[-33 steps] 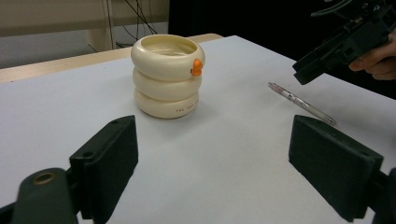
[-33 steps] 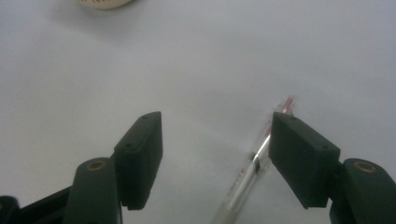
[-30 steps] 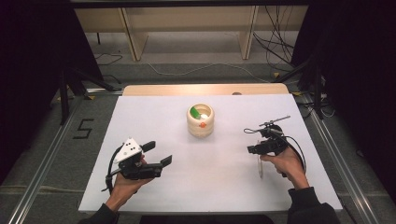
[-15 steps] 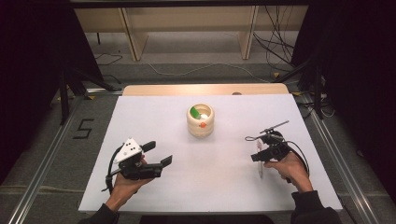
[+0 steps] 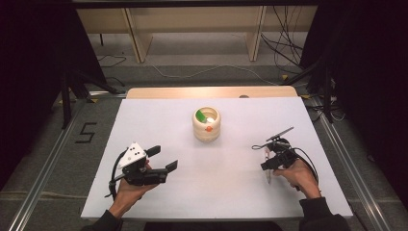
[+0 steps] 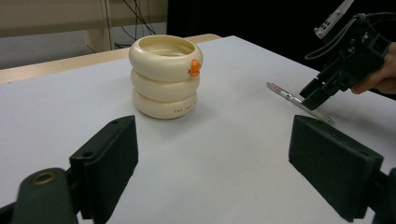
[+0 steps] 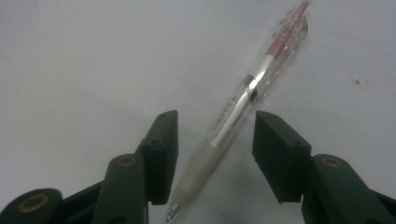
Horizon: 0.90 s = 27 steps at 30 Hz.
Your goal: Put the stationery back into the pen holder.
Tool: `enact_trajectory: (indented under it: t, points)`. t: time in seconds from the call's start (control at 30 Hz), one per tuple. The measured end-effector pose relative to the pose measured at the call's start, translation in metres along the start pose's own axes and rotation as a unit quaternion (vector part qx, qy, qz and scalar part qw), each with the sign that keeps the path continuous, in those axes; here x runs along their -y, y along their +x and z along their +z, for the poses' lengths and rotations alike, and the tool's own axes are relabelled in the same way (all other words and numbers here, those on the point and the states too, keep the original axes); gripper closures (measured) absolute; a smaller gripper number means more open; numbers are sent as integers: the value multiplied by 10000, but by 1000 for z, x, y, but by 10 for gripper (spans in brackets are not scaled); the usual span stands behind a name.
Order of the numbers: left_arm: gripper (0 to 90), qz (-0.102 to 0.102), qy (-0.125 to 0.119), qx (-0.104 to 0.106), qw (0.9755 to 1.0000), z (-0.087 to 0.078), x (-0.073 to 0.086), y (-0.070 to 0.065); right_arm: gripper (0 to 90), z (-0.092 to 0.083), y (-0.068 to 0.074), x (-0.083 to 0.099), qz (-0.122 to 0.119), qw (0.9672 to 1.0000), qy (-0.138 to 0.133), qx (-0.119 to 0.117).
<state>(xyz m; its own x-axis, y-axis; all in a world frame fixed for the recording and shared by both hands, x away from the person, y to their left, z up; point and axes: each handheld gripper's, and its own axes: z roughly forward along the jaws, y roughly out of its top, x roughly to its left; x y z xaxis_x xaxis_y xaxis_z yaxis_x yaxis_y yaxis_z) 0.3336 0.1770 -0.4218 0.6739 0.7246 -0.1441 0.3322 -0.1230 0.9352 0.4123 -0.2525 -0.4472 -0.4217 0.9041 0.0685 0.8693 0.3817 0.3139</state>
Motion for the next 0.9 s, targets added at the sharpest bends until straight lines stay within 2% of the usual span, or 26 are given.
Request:
enact_trajectory:
  t: [0.07,0.37,0.57,0.9]
  points:
    - [153,-5,1,0,10000,0,0,0,542,0,0,0,-10,10000,24,-47]
    - [152,8,14,1,10000,0,0,0,587,7,-1,0,30,9999,160,15]
    - [153,14,1,-15,10000,0,0,0,626,10,4,-3,-77,9994,250,245]
    - [153,39,27,-16,10000,1,1,0,678,11,4,-10,-131,9985,402,346]
